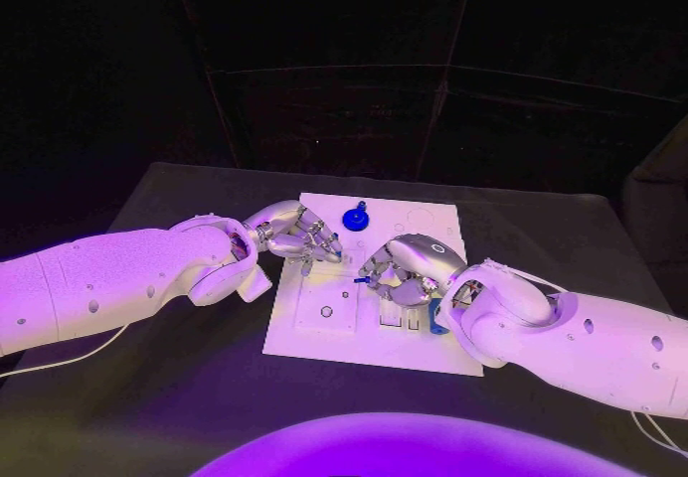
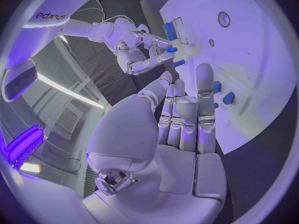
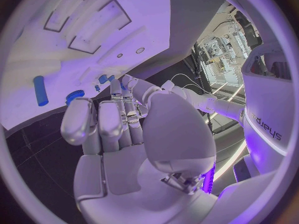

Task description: Assemble the parts on the task board

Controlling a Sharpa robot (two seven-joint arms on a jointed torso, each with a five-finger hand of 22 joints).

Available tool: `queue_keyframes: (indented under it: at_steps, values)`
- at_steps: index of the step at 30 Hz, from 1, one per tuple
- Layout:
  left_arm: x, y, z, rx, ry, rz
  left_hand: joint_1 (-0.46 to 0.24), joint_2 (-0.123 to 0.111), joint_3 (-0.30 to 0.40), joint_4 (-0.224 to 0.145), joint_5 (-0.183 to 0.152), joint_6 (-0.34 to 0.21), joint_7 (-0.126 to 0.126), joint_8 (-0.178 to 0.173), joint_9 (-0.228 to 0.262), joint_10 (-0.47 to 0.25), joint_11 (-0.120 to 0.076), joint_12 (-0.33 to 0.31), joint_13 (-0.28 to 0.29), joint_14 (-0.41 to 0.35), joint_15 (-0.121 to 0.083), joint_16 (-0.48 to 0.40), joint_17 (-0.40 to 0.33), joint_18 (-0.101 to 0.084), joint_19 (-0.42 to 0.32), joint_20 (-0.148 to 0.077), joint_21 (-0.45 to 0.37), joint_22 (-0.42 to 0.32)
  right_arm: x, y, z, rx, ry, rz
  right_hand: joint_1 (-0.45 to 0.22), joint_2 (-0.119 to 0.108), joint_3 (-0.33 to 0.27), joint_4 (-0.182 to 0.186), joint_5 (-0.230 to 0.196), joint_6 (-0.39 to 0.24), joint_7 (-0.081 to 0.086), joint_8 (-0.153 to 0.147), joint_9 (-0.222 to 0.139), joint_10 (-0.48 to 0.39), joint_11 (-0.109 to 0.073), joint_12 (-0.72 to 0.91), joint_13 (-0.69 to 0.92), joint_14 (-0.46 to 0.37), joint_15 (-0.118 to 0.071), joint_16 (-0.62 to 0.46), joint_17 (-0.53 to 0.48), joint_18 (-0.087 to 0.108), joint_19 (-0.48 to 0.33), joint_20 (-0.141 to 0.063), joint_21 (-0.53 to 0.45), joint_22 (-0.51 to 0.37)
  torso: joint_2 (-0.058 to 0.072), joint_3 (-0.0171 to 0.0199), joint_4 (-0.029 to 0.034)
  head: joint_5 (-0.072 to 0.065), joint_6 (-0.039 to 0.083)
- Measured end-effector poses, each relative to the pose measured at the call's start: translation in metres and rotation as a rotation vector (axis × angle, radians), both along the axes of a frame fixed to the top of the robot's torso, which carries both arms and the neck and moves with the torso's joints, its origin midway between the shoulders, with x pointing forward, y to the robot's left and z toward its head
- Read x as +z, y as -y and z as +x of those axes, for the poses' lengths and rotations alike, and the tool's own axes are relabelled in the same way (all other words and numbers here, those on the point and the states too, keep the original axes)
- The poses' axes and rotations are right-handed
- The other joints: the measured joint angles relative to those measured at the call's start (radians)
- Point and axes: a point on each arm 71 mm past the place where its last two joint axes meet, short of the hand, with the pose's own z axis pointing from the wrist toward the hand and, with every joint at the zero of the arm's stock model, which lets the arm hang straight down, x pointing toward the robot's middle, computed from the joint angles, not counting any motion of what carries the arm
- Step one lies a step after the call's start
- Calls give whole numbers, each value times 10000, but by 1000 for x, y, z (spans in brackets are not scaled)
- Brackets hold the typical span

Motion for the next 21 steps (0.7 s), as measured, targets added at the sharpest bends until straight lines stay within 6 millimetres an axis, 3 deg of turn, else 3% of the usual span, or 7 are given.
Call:
queue_keyframes:
  at_steps: [13,21]
  values:
    - [-3,8,-2,-159,-11,394,-366,-366,-480,91,0,-72,2,172,41,-73,3,252,135,36,36,38,32,0,41,-18,0,-27,3,-1,-1,-38,50,365,1,-1,-24,24,52,-2,1,-10,3,0,0,0,0,0,0,0,24,0,0,0,38,7,0,-1,0,-25,-22]
    - [-4,12,-3,-231,-45,454,-430,-431,-663,113,0,-112,-31,258,64,-144,4,346,186,36,36,38,40,0,41,-18,0,-49,4,-2,-1,-56,53,489,4,-4,-47,47,52,-3,1,15,-1,0,0,0,0,0,0,0,23,0,0,0,38,6,0,-3,1,-26,-41]
